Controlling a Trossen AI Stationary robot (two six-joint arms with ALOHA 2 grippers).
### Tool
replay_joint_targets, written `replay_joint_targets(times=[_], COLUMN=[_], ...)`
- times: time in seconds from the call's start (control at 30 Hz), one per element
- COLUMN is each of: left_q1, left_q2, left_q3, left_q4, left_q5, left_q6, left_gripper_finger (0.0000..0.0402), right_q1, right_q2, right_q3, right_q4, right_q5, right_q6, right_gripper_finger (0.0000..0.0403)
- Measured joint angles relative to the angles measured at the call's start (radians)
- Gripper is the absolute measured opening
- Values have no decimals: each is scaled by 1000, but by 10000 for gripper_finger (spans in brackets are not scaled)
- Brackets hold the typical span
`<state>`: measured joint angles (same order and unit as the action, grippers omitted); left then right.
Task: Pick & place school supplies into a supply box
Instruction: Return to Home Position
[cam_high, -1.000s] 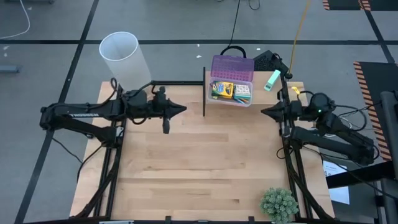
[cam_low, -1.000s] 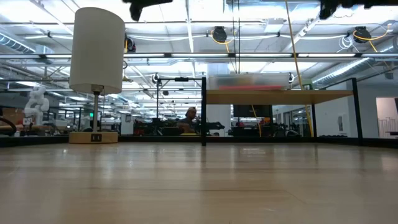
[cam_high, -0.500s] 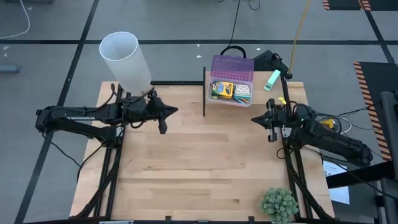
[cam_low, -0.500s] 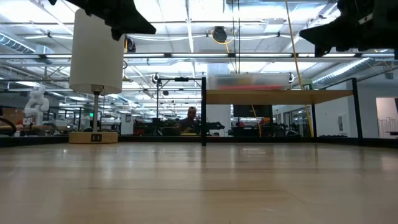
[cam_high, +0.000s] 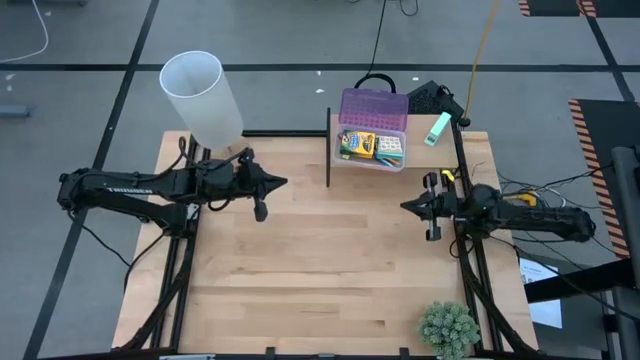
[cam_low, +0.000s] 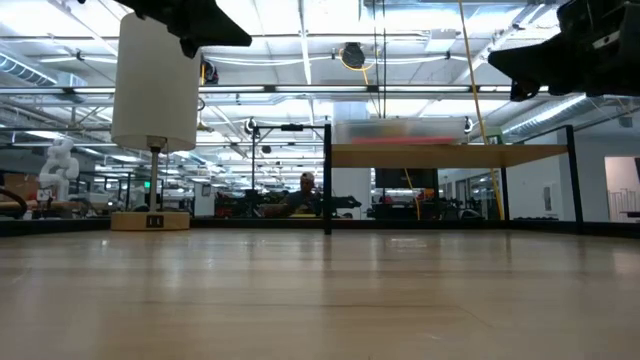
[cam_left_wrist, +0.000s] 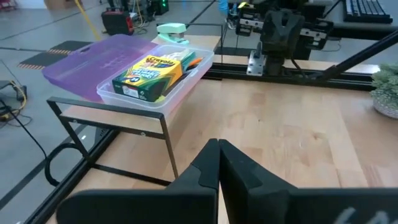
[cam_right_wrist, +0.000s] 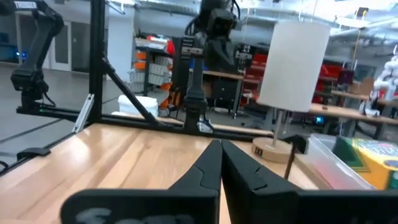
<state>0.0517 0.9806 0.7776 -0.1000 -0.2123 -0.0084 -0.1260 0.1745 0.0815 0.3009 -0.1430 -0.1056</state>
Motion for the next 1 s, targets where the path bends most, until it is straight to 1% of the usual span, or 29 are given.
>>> replay_joint_targets(times=[0.13, 0.2, 0.33, 0.47, 0.57, 0.67, 0.83, 1.0], left_q1=[0, -2, -3, -9, -16, -22, -27, -28], left_q2=[0, 0, -3, -22, -40, -57, -76, -86], left_q3=[0, 0, 0, 1, 1, 1, 1, 2], left_q4=[0, 0, 0, 0, -2, -3, -3, -7], left_q5=[-1, -2, -2, -3, -6, -7, -8, -9], left_q6=[0, 0, 1, 9, 15, 14, 18, 30], left_gripper_finger=[4, 3, 4, 2, 3, 2, 2, 2], right_q1=[85, 117, 158, 175, 182, 187, 187, 187], right_q2=[0, -2, -29, -102, -174, -172, -172, -172], right_q3=[-35, -44, -62, -64, -65, -65, -66, -66], right_q4=[90, 88, 79, 19, -59, -87, -115, -196], right_q5=[48, 65, 65, 75, 130, 168, 169, 173], right_q6=[-27, -39, -69, -90, -95, -117, -108, -88], right_gripper_finger=[0, 0, 0, 0, 0, 0, 0, 0])
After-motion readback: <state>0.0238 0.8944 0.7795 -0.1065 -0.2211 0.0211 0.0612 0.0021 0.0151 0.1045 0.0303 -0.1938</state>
